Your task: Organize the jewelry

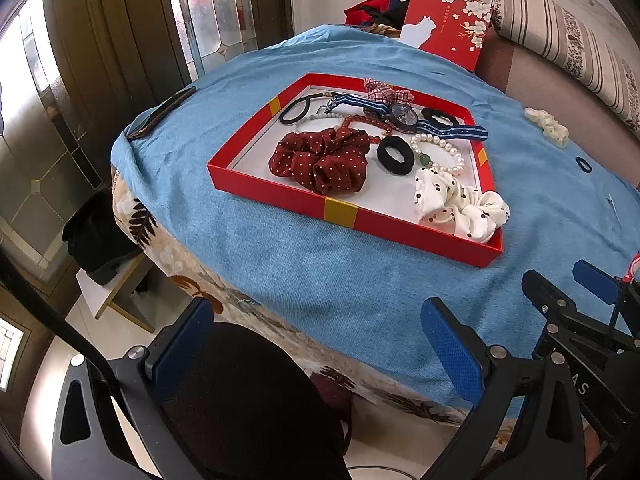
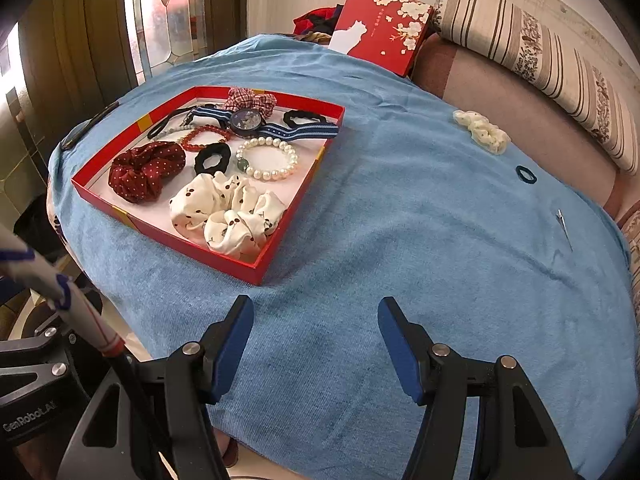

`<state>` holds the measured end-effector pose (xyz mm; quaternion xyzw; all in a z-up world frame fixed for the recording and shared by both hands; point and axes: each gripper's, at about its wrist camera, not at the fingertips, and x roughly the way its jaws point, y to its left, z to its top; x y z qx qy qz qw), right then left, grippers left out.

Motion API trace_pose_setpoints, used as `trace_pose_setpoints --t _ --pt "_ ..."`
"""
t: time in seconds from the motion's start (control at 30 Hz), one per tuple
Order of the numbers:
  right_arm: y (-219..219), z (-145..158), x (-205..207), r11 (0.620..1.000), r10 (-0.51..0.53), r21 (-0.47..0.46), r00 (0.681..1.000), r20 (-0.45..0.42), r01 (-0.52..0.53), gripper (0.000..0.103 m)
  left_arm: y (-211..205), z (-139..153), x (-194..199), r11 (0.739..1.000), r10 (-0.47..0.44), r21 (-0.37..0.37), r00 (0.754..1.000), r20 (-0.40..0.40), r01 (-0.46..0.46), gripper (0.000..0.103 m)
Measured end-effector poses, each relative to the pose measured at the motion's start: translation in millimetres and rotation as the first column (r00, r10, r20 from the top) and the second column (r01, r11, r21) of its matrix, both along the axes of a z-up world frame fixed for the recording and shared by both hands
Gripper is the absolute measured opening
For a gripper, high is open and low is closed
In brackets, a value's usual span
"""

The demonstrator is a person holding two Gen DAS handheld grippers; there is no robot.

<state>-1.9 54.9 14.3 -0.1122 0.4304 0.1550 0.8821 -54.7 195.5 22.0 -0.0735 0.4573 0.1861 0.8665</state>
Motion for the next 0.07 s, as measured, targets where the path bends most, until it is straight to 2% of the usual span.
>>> trace_pose_setpoints --t 0.07 --pt "-1.5 0.4 0.3 1.000 0.001 0.007 1.000 -0.004 -0.001 0.068 0.4 0.0 0.1 1.000 0.002 -0.002 1.000 -0.004 -0.002 0.103"
